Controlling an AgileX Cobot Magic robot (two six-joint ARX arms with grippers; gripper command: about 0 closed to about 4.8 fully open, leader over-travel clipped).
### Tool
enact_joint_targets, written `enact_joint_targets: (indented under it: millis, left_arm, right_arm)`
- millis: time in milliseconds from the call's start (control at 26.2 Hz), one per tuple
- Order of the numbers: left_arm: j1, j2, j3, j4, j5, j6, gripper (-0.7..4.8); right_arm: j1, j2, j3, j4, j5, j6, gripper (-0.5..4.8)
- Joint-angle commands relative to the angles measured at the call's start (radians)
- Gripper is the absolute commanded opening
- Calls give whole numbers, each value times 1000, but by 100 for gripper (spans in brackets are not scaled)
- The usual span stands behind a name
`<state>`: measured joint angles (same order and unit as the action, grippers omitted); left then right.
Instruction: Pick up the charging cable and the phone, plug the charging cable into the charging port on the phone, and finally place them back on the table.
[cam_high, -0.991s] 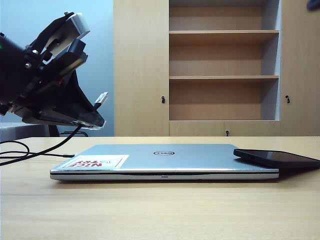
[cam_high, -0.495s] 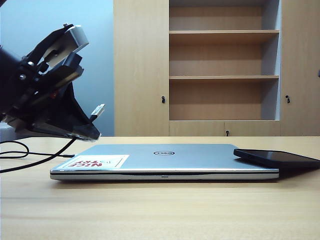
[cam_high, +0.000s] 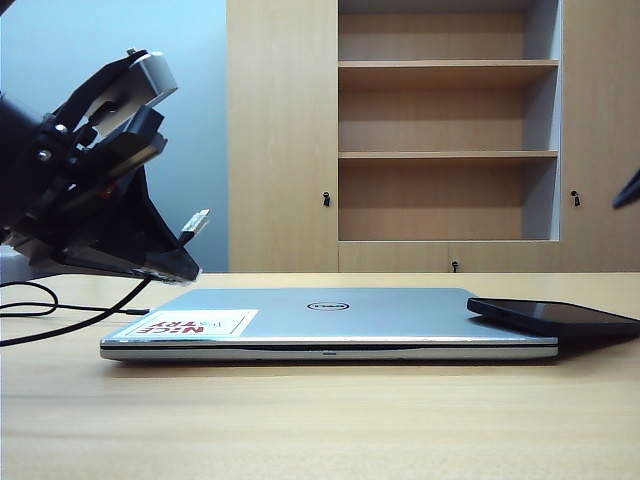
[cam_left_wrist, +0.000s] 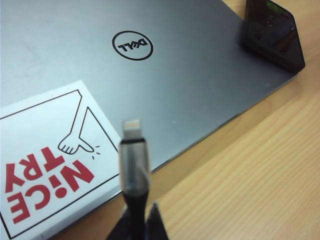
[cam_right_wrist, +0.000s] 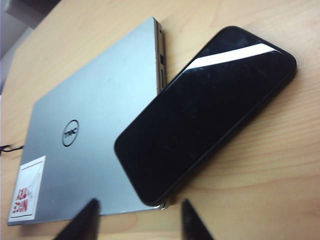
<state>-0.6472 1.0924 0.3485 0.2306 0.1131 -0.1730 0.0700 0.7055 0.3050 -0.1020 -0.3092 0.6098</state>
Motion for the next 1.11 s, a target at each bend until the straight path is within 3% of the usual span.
enact_joint_targets:
  millis: [38,76,152,305,1105]
  left_arm:
    - [1,-2,1,10,3,4,-6]
    - [1,-2,1,10,3,4,-6]
    - [1,-2,1,10,3,4,-6]
    - [1,-2,1,10,3,4,-6]
    - [1,-2,1,10,3,4,-6]
  right_arm:
    - [-2,61,5,74,-8,9,349]
    - [-2,96,5,104,-8,38,413]
    - [-5,129,5,133,-8,77,431]
    - [-32,234,6,225,-15,229,431]
    - [-35,559,58,403,-139,234,417]
